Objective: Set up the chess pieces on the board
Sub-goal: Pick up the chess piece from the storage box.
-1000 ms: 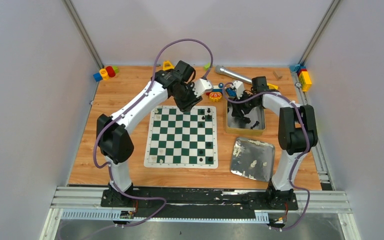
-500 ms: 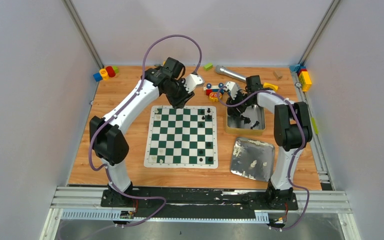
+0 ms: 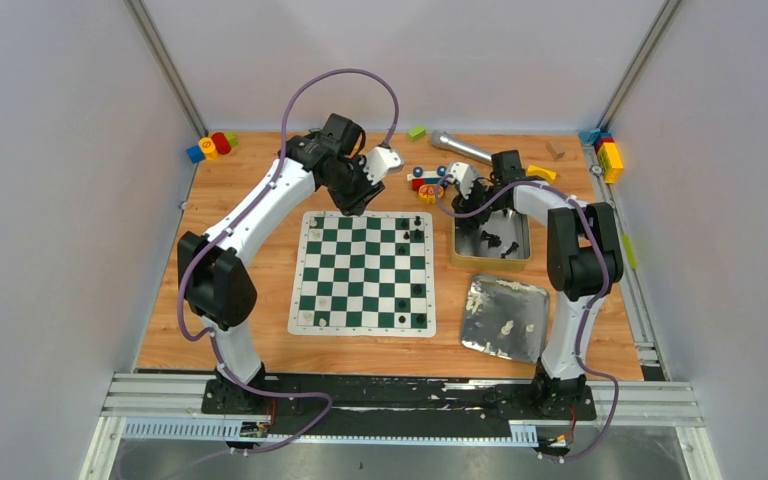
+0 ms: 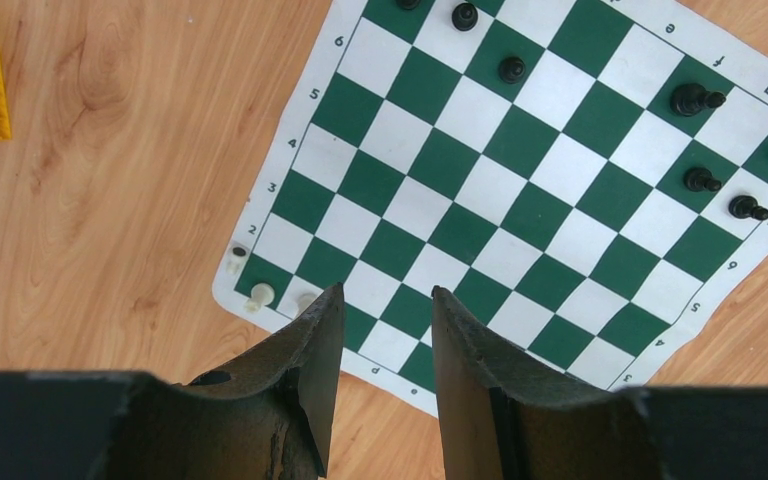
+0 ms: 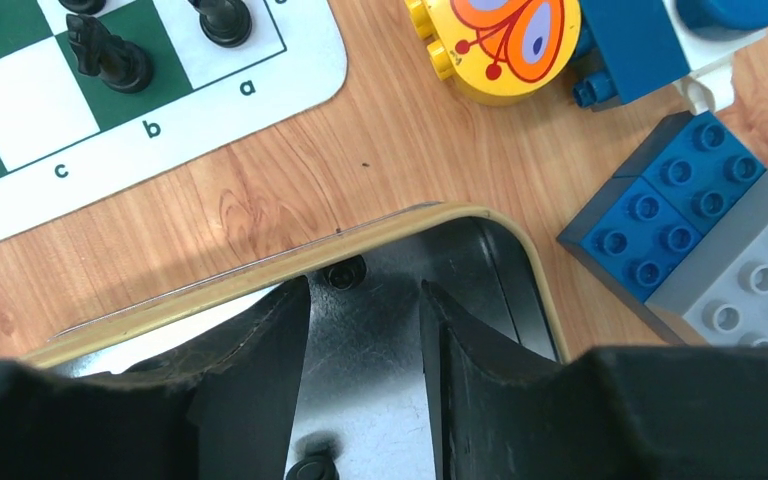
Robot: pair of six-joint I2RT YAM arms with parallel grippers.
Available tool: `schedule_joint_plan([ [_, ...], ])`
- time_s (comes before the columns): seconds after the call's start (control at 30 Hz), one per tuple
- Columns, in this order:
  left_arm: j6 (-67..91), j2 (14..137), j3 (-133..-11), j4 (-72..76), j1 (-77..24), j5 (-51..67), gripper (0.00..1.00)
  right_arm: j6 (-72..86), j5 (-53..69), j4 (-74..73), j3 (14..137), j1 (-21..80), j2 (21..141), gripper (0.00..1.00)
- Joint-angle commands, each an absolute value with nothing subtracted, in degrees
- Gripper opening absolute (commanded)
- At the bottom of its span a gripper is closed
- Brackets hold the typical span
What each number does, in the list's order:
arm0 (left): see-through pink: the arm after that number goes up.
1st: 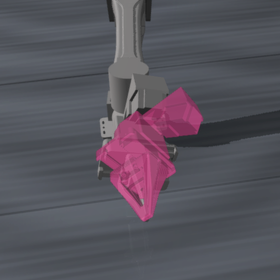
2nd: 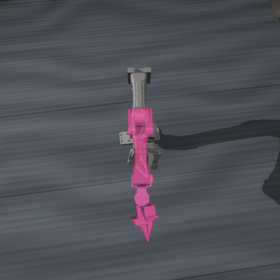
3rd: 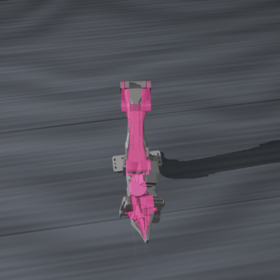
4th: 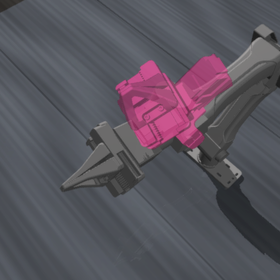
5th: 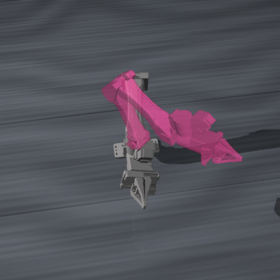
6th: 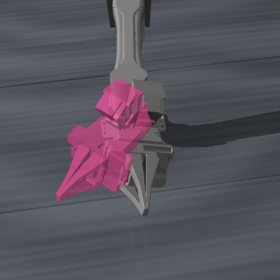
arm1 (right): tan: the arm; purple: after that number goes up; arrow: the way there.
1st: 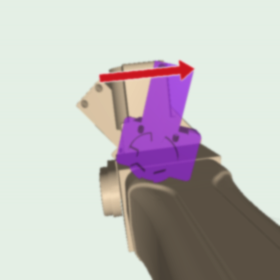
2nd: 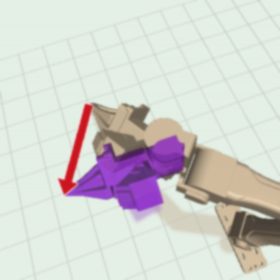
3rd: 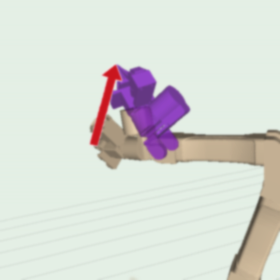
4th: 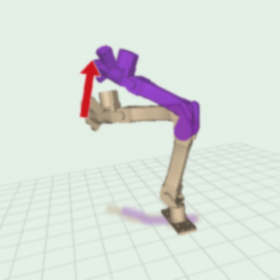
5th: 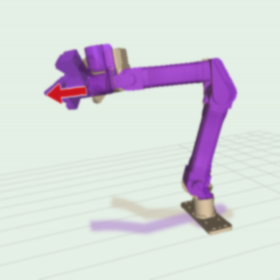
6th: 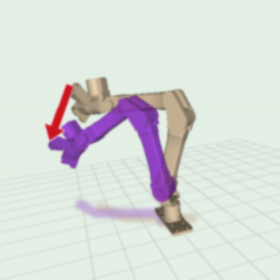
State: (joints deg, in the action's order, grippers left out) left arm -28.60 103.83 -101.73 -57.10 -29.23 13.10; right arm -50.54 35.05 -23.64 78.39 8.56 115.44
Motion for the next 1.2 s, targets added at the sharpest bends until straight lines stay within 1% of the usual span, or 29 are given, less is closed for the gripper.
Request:
schedule_joint_plan([
  [0.0,-29.51,102.59,-102.35,-56.08,-28.83,13.94,0.45,-52.77,37.63,-20.91,80.46,9.05,116.14,0.44],
  [0.2,-29.53,102.52,-101.84,-55.97,-28.5,13.89,0.45,-53.04,37.66,-20.67,81.47,9.56,117.02,0.39],
  [0.47,-29.53,102.56,-101.6,-55.86,-28.13,14.15,0.45,-53.17,37.75,-20.49,81.8,9.83,117.58,0.28],
  [0.53,-29.45,102.62,-101.6,-55.94,-28.08,14.15,0.45,-53.17,37.72,-20.4,81.77,9.91,117.45,0.25],
  [0.73,-29.37,102.45,-101.47,-56.08,-28.04,14.29,0.45,-53.16,36.64,-20.35,81.35,9.84,116.25,0.09],
  [0.83,-29.36,102.0,-100.88,-55.73,-27.95,14.26,0.45,-53.17,35.59,-20.37,80.6,9.76,114.77,0.04],
  [1.0,-28.67,101.21,-100.02,-55.12,-27.67,14.35,0.45,-52.79,33.15,-20.4,78.89,9.69,111.61,0.0],
  [1.17,-27.52,99.87,-99.29,-54.13,-27.07,14.44,0.46,-51.58,31.52,-21.15,76.64,9.02,107.96,0.0],
])
